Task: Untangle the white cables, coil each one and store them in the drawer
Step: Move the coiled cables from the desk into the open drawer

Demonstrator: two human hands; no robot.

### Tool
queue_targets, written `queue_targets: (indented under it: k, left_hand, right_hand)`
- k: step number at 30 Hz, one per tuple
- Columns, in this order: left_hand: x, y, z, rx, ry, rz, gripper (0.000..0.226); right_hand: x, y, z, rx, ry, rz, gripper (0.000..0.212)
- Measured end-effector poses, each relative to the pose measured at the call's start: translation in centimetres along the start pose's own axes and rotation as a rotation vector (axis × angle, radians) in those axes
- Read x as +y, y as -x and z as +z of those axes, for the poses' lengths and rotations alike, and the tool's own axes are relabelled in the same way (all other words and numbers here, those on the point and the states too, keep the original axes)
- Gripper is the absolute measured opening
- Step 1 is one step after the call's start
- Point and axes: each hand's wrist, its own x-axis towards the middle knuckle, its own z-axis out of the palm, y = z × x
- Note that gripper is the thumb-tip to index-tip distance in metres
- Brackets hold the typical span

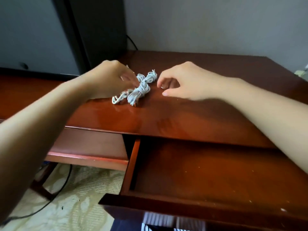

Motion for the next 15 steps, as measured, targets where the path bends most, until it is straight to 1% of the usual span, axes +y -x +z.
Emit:
queue_targets:
  k: [2, 4, 8, 11, 13, 15]
  left_hand:
    - [-1.2, -1.6, 0.7, 0.051, -0.063, -0.050, 0.023]
    - [-1.9, -2.6, 1.4, 0.076, -0.113, -0.090, 0.023]
    - [-3.3, -4.6, 2.2, 0.136, -0.196, -0.111, 0.021]
    - [-3.6, -5.7, 2.5, 0.101, -0.279, -0.140, 0.024]
    - [-3.5, -6.2, 2.7, 0.047, -0.259, -0.204, 0.029]
    - [-3.3, -6.5, 2.8, 0.024, -0.233, -0.260, 0.034]
  right_hand:
    - [0.0, -1.9, 1.0, 0.001, 0.077, -0.040, 0.036]
    - [-0.3, -3.5, 2.3, -0.010, 0.150, -0.082, 0.044]
    - [-0.9, -5.7, 4.5, 0.006, 0.241, -0.150, 0.040]
    - [-0.6, -6.8, 5.6, 0.024, 0.306, -0.189, 0.050]
    - [-0.2, -7.2, 6.4, 0.040, 0.339, -0.224, 0.056]
    - [0.2, -7.3, 6.8, 0.053, 0.368, -0.259, 0.056]
